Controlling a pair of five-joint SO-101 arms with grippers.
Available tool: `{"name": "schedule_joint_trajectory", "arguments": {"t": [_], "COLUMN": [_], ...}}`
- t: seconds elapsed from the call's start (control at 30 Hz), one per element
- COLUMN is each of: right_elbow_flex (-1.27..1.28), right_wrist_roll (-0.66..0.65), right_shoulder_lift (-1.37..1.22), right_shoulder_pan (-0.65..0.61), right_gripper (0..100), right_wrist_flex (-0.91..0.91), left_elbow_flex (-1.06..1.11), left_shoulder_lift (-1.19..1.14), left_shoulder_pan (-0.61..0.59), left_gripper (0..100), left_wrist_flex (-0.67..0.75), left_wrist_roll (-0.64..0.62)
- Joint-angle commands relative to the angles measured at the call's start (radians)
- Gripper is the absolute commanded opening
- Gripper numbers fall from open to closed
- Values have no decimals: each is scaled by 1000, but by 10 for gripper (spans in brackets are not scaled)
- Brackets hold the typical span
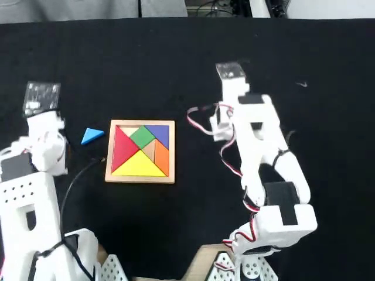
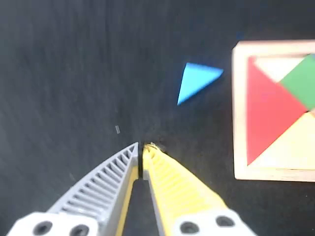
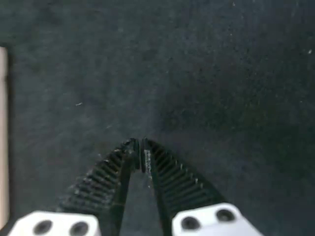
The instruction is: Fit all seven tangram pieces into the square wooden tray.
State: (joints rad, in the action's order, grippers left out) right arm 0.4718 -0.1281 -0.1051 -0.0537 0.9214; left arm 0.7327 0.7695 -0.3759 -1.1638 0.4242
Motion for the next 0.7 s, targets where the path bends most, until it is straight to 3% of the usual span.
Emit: {"name": "schedule_joint_trajectory", "arguments": {"t": [0.0, 0.13, 0.4, 0.47, 0.67], "right_elbow_flex": [76, 90, 90, 90, 90], "right_wrist_roll": [11, 11, 11, 11, 9], "right_shoulder_lift": [58, 58, 51, 51, 51], "right_shoulder_pan": [20, 20, 20, 20, 20], "right_gripper": [11, 11, 11, 11, 11], "right_wrist_flex": [-173, -199, -206, -206, -206], "left_elbow_flex": [-122, -150, -374, -418, -449], "left_shoulder_lift": [-9, -124, -580, -660, -786], "left_shoulder_pan": [79, 113, 140, 133, 142], "left_gripper": [30, 30, 30, 30, 30], "left_wrist_flex": [-21, -23, -120, -64, 141], "left_wrist_roll": [95, 75, 26, 8, -233]}}
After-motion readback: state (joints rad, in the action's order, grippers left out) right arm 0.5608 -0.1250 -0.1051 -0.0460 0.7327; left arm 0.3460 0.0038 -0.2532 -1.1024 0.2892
